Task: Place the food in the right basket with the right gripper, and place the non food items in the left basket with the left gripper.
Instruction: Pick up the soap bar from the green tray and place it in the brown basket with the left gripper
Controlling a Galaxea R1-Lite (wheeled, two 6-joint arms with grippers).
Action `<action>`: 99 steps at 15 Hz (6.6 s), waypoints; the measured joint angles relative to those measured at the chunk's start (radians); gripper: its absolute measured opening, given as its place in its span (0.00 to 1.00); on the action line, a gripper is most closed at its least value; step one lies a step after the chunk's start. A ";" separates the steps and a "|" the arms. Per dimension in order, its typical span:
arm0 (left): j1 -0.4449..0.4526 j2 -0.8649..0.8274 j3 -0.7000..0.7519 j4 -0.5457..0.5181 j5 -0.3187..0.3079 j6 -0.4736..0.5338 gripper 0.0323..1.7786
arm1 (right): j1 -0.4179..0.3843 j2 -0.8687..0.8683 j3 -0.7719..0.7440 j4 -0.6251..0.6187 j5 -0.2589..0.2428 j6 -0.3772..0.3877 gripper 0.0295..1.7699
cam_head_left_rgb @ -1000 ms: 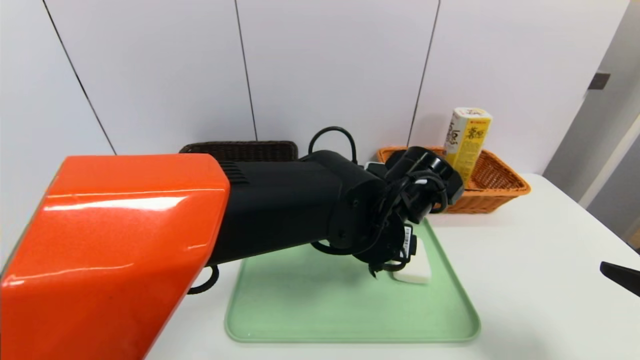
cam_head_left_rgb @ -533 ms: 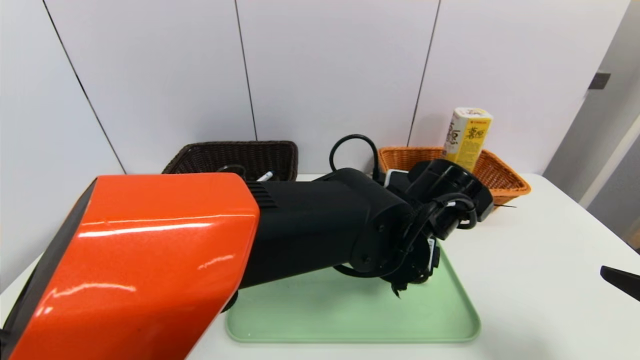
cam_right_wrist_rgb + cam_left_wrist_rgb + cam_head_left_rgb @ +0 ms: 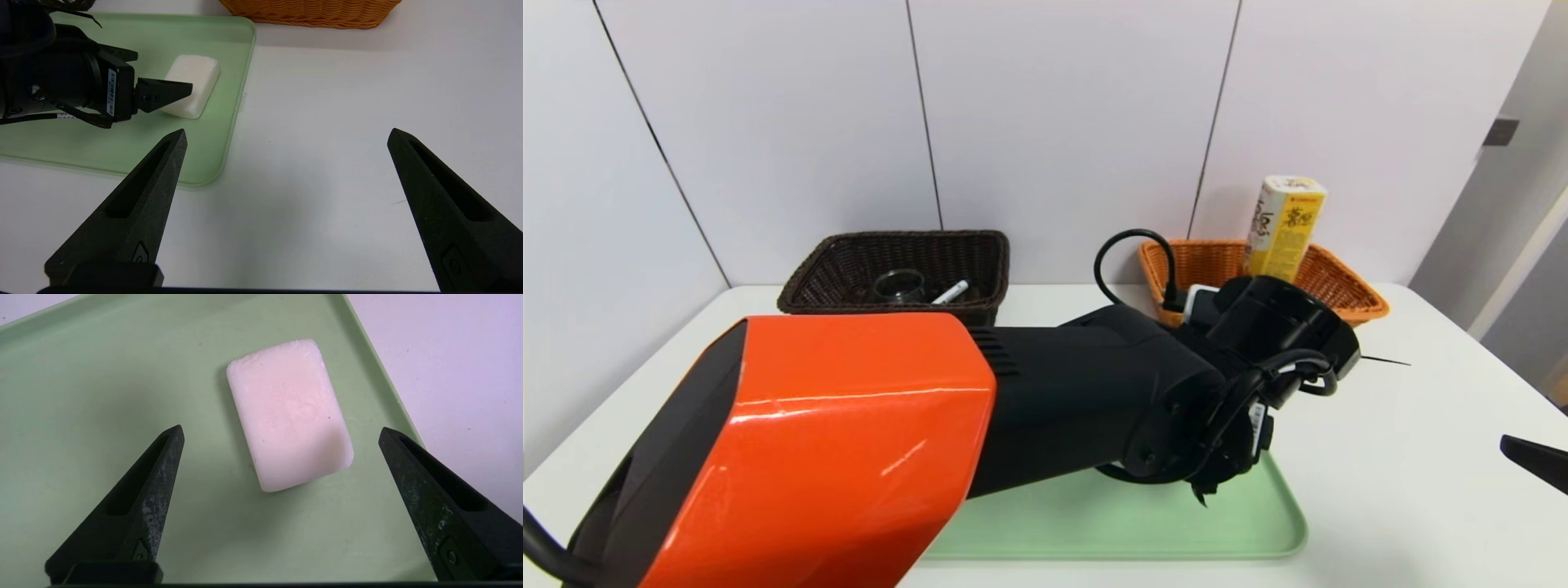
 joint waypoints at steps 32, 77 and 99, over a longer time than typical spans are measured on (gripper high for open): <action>0.039 0.125 0.000 -0.151 -0.005 0.082 0.95 | 0.000 -0.001 0.014 0.002 0.000 0.000 0.96; 0.667 -0.167 0.001 -0.085 -0.132 0.326 0.55 | 0.000 -0.010 0.004 0.002 0.000 0.000 0.96; 0.683 -0.038 0.001 -0.153 -0.180 0.316 0.76 | 0.000 -0.015 0.007 0.003 -0.002 -0.001 0.96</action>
